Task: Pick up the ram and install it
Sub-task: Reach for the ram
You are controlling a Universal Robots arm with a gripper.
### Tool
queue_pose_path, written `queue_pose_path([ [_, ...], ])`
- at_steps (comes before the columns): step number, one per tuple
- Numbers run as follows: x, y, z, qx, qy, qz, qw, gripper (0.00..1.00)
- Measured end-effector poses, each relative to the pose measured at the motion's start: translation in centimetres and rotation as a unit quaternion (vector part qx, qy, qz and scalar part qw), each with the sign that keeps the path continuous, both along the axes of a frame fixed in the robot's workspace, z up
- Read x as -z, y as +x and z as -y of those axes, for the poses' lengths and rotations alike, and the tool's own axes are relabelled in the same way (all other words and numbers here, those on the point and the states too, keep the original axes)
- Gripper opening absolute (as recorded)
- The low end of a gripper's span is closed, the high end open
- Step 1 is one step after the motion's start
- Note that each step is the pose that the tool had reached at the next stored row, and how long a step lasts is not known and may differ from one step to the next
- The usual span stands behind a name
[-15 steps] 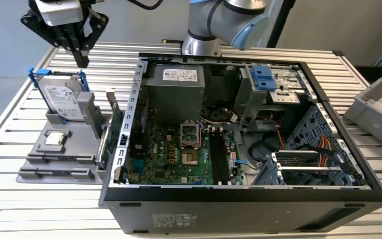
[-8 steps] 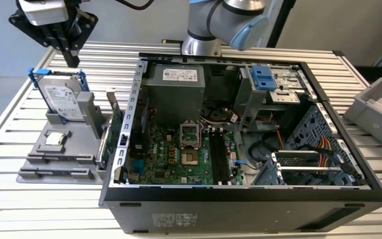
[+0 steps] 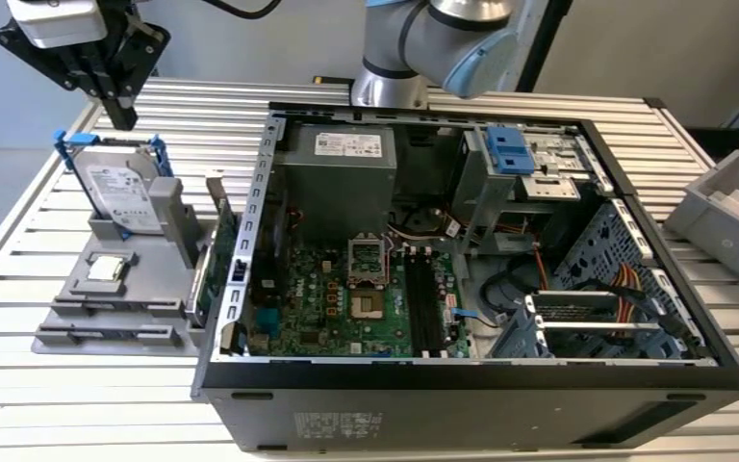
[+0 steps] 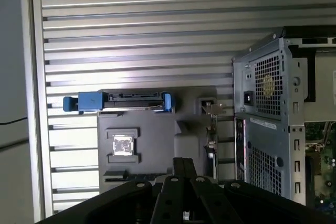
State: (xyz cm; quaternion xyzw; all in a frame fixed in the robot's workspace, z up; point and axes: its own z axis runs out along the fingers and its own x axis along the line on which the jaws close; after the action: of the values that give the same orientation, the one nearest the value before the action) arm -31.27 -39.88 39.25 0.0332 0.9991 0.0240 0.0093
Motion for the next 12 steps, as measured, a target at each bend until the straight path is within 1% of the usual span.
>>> queue_pose_path([
  [12,0.0,-1.84,0.0,0.0,0.0,0.0,1.0,0.0],
])
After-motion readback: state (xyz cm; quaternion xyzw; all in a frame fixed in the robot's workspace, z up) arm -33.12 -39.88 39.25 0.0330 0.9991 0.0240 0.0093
